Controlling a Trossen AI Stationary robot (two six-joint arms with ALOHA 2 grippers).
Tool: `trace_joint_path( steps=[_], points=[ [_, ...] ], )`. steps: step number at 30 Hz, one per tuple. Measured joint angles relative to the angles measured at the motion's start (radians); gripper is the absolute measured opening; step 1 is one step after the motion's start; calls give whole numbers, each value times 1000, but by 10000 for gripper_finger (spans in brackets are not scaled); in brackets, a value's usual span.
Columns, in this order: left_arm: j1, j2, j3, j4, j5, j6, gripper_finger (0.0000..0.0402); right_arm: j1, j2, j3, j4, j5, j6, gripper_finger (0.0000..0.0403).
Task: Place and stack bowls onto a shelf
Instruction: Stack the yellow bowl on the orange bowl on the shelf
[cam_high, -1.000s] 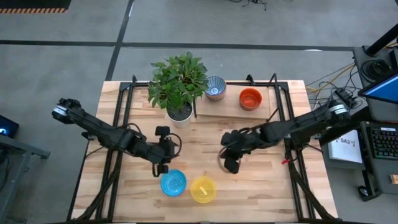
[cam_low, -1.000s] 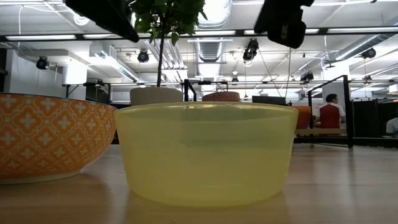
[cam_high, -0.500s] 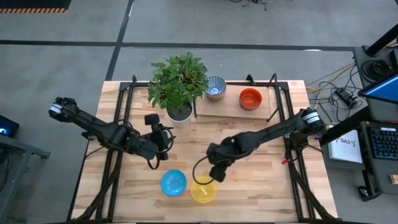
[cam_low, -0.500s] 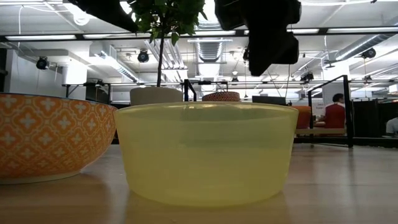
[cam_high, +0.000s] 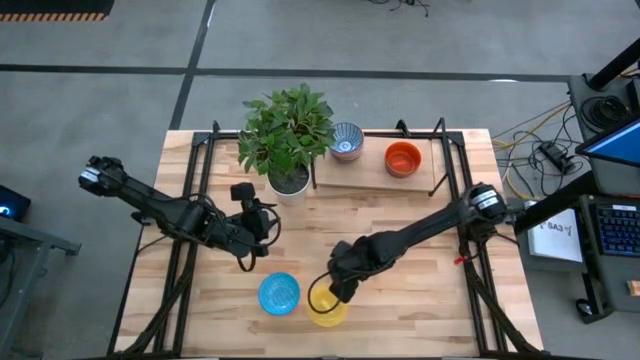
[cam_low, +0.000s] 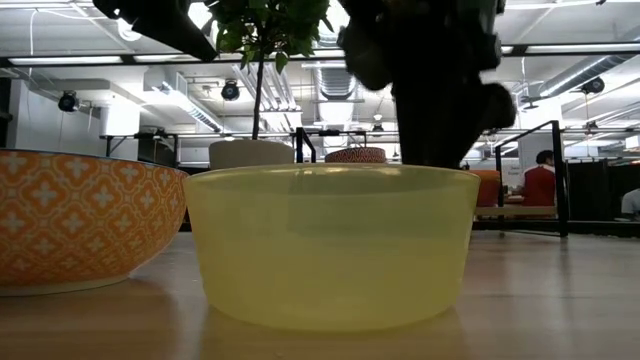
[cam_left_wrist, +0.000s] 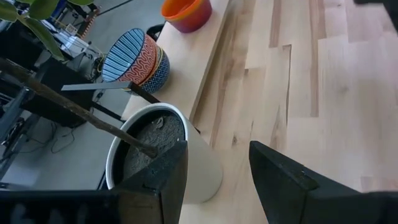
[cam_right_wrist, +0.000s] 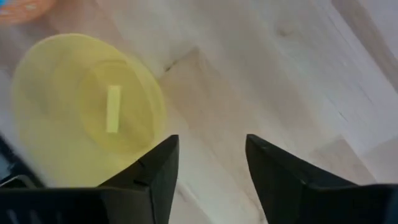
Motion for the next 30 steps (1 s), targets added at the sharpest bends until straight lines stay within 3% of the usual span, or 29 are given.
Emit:
trace_joint_path(
  steps=[22,27,30],
  points=[
    [0,1,0,0,0,1,155,-5,93,43,109,-8,-75,177],
    [0,1,0,0,0,1,155,-6,131,42,168,-17,-119,150],
    [0,1,0,1,-4,1,155,-8,129,42,168,-17,-133,109]
  ],
)
